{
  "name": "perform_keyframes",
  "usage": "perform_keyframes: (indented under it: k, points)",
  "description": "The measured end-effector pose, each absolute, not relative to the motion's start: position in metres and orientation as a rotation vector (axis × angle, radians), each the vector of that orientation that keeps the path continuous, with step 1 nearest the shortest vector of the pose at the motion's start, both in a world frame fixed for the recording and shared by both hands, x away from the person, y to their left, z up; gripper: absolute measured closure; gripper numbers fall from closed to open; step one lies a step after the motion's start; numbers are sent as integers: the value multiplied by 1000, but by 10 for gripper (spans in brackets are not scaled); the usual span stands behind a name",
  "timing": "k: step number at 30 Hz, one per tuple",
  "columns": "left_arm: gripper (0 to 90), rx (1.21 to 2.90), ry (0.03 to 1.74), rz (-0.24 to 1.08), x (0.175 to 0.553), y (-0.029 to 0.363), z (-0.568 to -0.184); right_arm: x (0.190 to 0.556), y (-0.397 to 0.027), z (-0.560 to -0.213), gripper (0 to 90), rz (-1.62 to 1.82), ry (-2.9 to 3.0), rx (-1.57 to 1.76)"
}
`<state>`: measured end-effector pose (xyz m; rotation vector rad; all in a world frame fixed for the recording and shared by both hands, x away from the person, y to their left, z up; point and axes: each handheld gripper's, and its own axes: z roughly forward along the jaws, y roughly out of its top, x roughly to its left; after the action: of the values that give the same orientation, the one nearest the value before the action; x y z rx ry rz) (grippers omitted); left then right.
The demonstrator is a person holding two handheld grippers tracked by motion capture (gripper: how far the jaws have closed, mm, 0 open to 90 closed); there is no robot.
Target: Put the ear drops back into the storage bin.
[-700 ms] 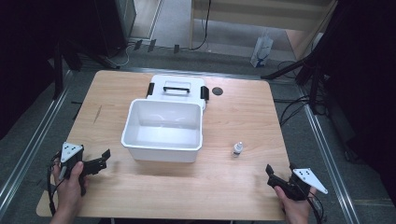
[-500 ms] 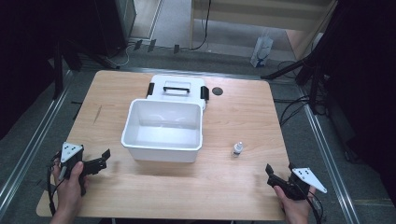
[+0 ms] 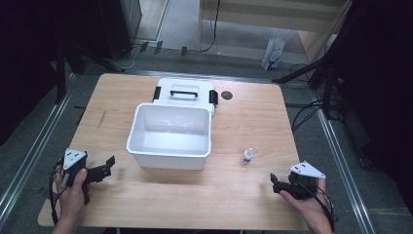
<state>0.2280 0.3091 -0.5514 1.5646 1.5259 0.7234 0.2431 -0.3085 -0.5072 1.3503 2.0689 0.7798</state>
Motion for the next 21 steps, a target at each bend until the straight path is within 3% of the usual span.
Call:
perform_keyframes:
  k: [21]
  points:
    - [0, 1561, 1529, 719, 229, 310, -551, 309, -257, -456, 127, 70, 2622, 1273]
